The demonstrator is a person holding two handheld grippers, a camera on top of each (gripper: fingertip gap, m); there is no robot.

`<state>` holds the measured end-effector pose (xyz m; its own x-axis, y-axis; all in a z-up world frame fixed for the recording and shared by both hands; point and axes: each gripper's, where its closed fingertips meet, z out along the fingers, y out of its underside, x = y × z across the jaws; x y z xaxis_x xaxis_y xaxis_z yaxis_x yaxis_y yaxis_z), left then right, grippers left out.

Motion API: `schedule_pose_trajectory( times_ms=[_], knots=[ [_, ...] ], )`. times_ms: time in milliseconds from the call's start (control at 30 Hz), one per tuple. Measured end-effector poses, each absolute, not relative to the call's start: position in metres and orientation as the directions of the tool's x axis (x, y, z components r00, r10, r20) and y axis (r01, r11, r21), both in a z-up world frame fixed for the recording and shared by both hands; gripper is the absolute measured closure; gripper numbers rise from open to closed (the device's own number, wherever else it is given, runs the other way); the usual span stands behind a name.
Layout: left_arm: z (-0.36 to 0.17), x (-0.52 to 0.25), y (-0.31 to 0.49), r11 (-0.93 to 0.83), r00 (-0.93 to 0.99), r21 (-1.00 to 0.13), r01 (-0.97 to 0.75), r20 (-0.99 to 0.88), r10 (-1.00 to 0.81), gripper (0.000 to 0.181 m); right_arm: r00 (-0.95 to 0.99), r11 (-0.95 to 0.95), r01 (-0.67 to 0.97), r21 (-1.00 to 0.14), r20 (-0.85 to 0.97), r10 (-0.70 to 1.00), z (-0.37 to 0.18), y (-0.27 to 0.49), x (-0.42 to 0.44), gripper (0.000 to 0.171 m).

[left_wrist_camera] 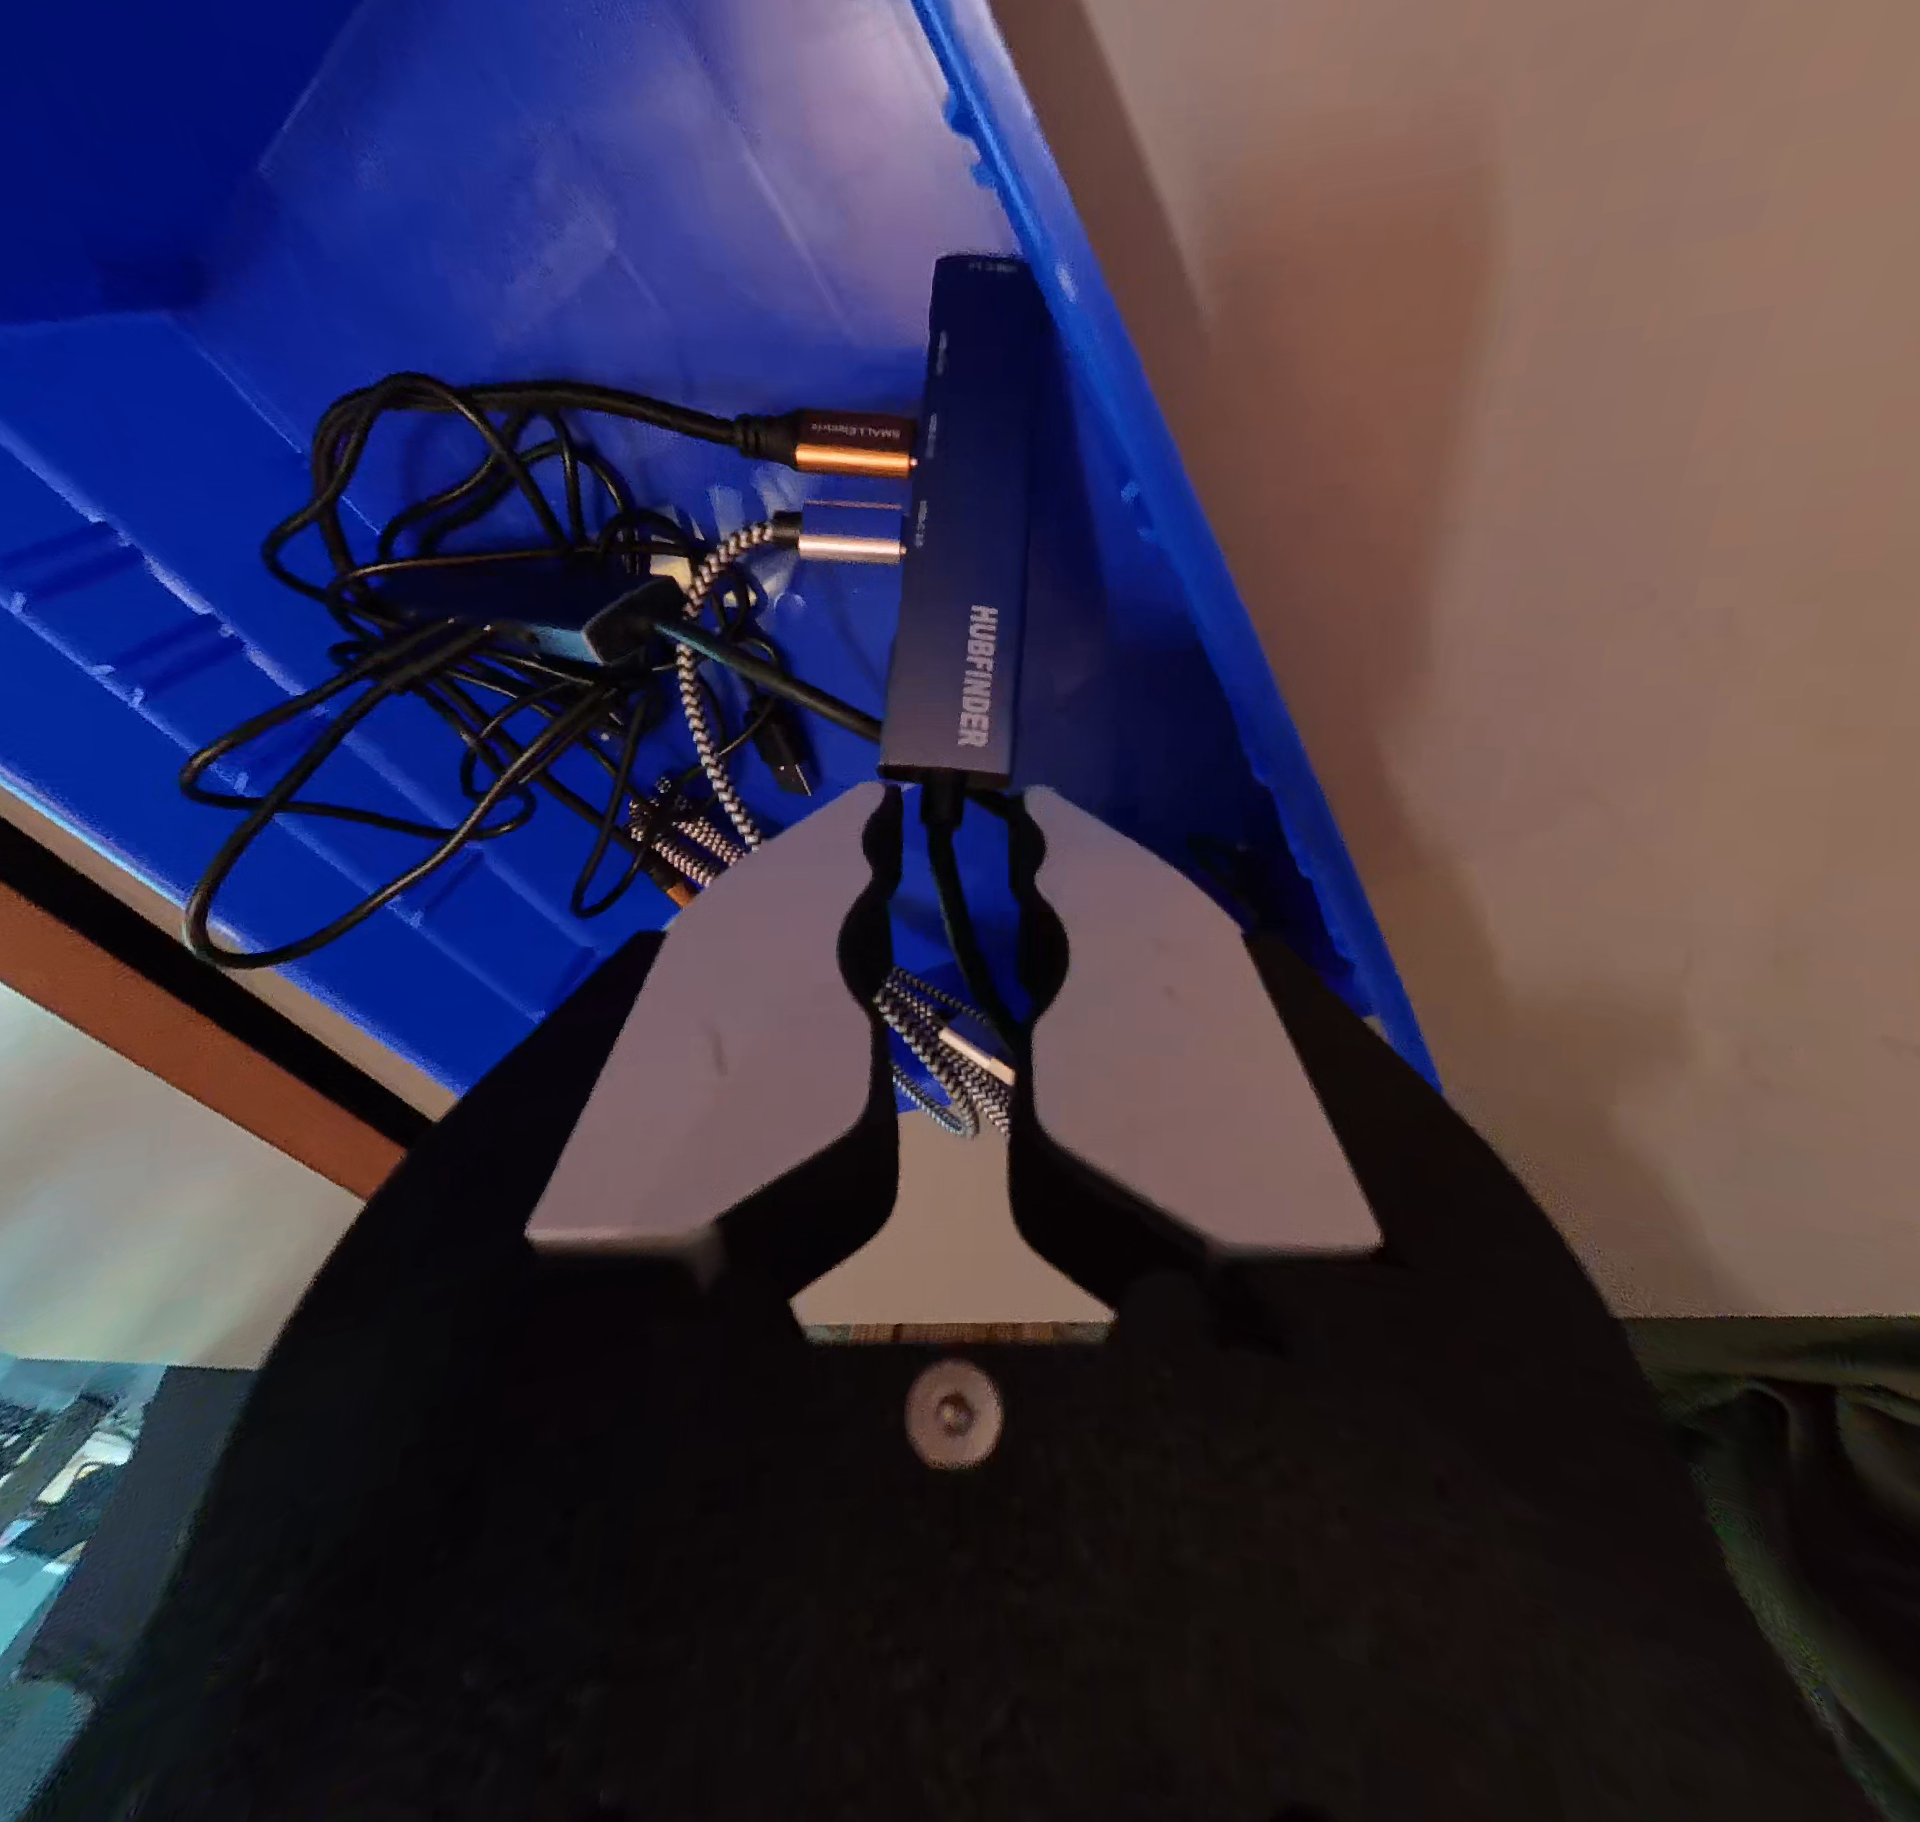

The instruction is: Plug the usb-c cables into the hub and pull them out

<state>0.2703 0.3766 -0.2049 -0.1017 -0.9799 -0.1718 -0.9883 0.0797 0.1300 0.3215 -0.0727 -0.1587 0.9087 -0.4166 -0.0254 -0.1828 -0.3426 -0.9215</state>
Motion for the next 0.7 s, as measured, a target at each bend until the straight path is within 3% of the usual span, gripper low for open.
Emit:
schedule_pose_trajectory(
  times_ms=[267,467,700],
  knots=[
    [-0.195,0.285,0.375,0.043,-0.050,0.038,-0.998,-0.211,-0.976,0.148,0.912,-0.367,-0.164,-0.916,0.001,-0.410,-0.160,-0.072,0.320,0.096],
    [-0.200,0.285,0.372,0.120,-0.145,0.115,-0.986,-0.235,-0.961,0.148,0.911,-0.381,-0.170,-0.909,0.003,-0.413,-0.166,-0.073,0.322,0.096],
    [-0.204,0.286,0.369,0.071,-0.104,0.153,-0.986,-0.222,-0.969,0.148,0.908,-0.403,-0.178,-0.898,0.008,-0.419,-0.173,-0.075,0.326,0.096]
  ],
)
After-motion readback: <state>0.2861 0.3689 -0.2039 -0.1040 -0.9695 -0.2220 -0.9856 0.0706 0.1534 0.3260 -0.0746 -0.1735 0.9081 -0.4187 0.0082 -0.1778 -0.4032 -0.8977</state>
